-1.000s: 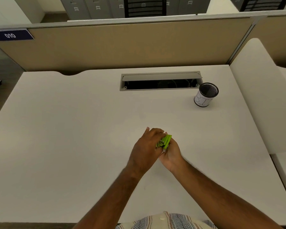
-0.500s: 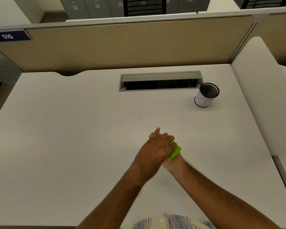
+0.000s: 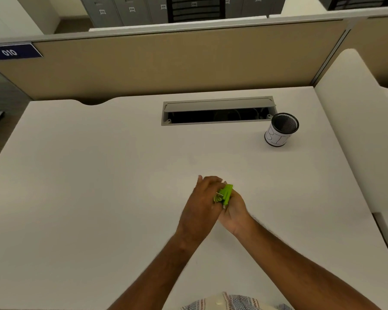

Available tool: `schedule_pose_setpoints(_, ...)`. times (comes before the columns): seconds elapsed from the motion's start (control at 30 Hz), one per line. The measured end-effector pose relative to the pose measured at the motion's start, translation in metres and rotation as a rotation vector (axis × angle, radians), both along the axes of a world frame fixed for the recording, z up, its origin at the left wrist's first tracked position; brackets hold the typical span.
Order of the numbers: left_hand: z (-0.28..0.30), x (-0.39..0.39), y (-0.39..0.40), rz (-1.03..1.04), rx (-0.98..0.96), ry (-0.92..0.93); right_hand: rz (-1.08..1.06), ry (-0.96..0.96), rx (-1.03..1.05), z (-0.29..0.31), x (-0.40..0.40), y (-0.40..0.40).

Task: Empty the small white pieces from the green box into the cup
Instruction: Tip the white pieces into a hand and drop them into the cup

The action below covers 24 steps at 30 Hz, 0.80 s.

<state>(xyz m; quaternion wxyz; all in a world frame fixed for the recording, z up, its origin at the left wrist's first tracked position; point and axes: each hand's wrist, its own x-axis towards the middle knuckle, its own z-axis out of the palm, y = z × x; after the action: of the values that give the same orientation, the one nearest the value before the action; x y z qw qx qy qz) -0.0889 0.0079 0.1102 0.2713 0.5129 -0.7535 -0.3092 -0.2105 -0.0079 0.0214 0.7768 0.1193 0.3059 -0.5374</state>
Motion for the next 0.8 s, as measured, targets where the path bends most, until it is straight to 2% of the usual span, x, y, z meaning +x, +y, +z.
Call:
schedule_pose_setpoints(0.07,0.002,0.003,-0.004,0.147,0.074,0.139,-0.067,-0.006,0.043,-0.002,0.000,-0.004)
schedule_pose_setpoints(0.13,-0.002,0.008,-0.008,0.210,0.171,0.252,-0.071,0.045,0.049,-0.004,-0.001,-0.007)
schedule_pose_setpoints(0.27,-0.015,0.014,-0.018,0.332,0.347,0.401,-0.036,0.140,0.047,-0.003,-0.006,-0.008)
schedule_pose_setpoints(0.4,-0.025,0.017,-0.024,0.455,0.496,0.535,-0.057,0.125,0.040,-0.006,-0.010,-0.010)
schedule_pose_setpoints(0.6,-0.033,0.016,-0.032,0.489,0.592,0.702,-0.073,0.147,0.016,-0.009,-0.025,-0.019)
schedule_pose_setpoints(0.8,-0.039,0.009,-0.043,0.484,0.621,0.756,-0.076,0.153,-0.036,-0.007,-0.051,-0.037)
